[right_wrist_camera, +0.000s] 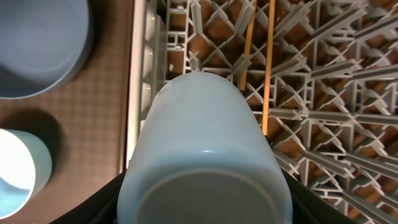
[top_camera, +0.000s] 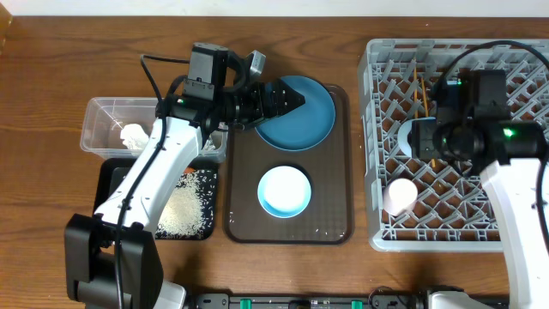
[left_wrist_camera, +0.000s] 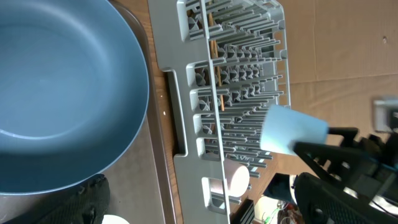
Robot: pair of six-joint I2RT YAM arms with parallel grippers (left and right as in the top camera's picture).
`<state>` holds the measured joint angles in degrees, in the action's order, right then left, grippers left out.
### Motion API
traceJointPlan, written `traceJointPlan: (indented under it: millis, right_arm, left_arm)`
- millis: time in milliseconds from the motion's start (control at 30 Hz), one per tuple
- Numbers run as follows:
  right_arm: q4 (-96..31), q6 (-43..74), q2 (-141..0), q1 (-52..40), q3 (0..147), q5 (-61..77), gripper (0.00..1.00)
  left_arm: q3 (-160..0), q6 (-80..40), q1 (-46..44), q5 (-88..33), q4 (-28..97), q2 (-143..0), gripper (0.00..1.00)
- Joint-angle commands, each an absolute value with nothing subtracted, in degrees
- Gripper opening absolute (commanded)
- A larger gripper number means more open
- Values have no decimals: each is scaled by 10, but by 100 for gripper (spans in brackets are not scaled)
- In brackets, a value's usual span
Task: Sort waste into correct bins and load items into the dishwasher rack
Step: 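Place the light-blue cup upside down in the rack with the right gripper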
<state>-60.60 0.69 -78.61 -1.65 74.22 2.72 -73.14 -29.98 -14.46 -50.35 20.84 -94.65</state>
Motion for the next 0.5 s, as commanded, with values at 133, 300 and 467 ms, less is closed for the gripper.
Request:
traceJointPlan:
  millis: [133,300,467]
  right_arm:
    - [-601,17,-847,-15,752,19,20]
    - [-593,17,-890,-16,752,20,18]
    - [-588,17,-924,-16,752,50,18]
  left_arm:
    - [-726,-296,-144,-498,209,-946,98]
    - [-726,-296,-144,-498,209,-946,98]
    - [-726,-296,-144,-498,209,-946,98]
